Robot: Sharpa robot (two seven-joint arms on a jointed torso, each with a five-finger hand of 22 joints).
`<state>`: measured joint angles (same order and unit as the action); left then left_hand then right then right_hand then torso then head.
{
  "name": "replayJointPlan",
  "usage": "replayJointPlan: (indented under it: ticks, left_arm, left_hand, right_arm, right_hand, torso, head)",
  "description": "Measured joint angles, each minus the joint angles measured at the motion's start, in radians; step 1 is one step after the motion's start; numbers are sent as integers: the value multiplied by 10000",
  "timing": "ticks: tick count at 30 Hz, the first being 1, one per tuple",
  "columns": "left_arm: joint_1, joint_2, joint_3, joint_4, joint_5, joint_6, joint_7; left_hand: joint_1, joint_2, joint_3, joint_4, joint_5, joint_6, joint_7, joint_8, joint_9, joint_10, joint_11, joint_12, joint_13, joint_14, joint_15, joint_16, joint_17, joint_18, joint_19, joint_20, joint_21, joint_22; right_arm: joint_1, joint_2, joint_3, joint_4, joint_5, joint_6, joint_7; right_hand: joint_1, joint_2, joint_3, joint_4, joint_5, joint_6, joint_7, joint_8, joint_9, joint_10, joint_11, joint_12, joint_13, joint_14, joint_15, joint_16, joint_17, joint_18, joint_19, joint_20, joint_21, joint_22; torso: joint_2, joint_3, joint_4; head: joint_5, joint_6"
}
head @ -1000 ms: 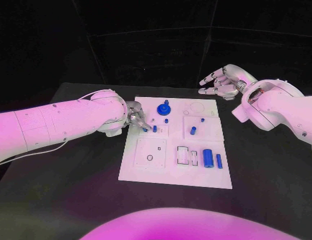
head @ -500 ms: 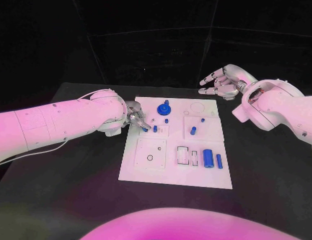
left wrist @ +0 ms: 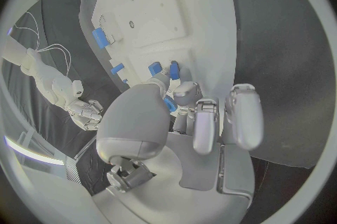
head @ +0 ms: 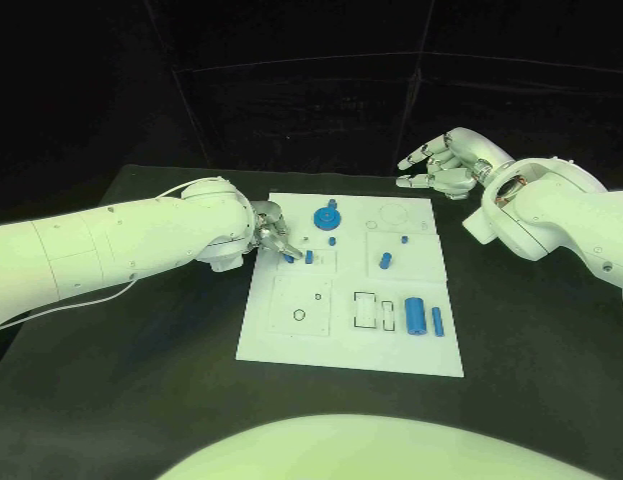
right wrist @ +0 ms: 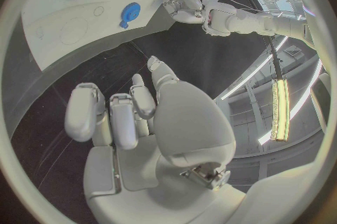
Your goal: Assemble the parts on the task board
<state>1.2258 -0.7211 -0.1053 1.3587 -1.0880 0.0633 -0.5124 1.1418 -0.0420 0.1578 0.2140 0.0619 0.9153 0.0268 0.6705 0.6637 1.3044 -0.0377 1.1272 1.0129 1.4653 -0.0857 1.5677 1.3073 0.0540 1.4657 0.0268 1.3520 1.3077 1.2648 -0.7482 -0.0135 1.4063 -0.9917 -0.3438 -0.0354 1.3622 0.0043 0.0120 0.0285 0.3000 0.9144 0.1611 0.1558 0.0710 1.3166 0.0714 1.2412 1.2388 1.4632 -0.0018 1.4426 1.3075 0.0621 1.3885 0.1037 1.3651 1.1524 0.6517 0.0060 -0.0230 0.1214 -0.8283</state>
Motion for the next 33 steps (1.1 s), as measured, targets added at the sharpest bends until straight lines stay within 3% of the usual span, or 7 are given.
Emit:
replayJointPlan:
  ticks: [22,29,33]
  left_arm:
    - [-1,80,0,-59,-2,11,-4]
    - [-1,82,0,-86,-2,-8,-4]
    - [-1,53,0,-67,-2,-64,-7]
  left_hand:
    - [-63,63,-519,329,0,-1,1,78,33,0,0,38,6,0,1,0,0,0,0,0,0,-1]
    - [-173,173,-1014,681,0,-1,1,122,52,-1,1,38,-37,0,1,0,0,0,0,0,0,-1]
    - [-659,263,-1556,776,-80,-2,1,122,53,-1,1,38,-72,0,1,0,0,0,9,-8,0,-2]
  right_arm:
    - [0,-5,0,-4,0,1,0]
    - [0,-9,0,-4,0,1,0]
    - [0,-9,0,-5,0,1,0]
  right_hand:
    - [0,0,-14,14,0,0,0,0,0,0,0,0,0,0,0,0,-1,-1,0,0,-25,2]
    - [0,0,-26,26,0,0,0,0,0,0,0,0,0,0,0,0,-2,-1,0,0,-35,2]
    - [0,0,-26,26,0,0,0,0,0,0,0,0,0,0,0,0,-2,-1,0,0,-35,-2]
  torso:
    - [0,7,-5]
    - [0,7,-5]
    - [0,3,-5]
  head:
    - [-35,-4]
    - [-35,4]
    - [-44,8]
